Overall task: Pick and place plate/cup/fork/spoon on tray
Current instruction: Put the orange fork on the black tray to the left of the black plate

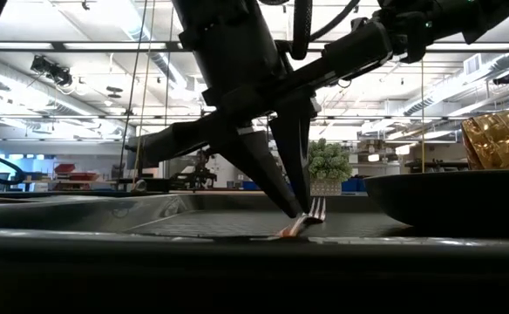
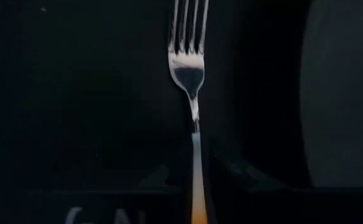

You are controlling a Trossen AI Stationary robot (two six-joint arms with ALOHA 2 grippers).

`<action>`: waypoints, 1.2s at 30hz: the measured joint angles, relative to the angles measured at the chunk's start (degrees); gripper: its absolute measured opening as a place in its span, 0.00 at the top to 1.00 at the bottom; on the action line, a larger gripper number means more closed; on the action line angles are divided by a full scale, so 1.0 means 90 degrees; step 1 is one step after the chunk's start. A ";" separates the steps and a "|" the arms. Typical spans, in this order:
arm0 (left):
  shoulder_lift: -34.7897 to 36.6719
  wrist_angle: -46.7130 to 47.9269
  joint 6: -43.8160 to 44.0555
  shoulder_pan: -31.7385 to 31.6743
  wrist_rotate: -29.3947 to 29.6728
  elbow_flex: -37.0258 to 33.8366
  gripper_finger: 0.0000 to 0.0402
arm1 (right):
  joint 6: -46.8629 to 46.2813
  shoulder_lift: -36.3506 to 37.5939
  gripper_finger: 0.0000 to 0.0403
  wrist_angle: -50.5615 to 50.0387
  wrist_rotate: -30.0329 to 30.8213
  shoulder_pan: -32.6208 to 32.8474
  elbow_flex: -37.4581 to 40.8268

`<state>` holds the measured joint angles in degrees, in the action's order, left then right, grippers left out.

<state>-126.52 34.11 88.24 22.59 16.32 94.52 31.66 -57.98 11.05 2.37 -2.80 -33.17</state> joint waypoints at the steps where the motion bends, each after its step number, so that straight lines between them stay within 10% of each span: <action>1: 0.0000 -0.0002 -0.0081 -0.0019 -0.0128 0.0000 0.87 | 0.0000 0.0000 0.77 0.0000 -0.0002 0.0001 0.0000; 13: 0.0000 -0.0002 -0.1985 -0.0099 -0.0711 0.0000 0.87 | -0.0019 0.0000 0.77 0.0000 -0.0063 0.0001 0.0000; 27: 0.0000 0.0004 -0.1384 -0.0174 -0.1212 0.0000 0.87 | -0.0049 -0.0002 0.77 0.0012 -0.0119 0.0006 0.0000; 36: 0.0000 -0.0002 -0.0253 -0.0130 -0.0424 -0.0002 0.88 | -0.0051 -0.0002 0.77 0.0017 -0.0119 0.0006 0.0000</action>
<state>-126.52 34.09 85.97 21.42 12.51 94.50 31.20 -58.00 11.20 1.30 -2.74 -33.17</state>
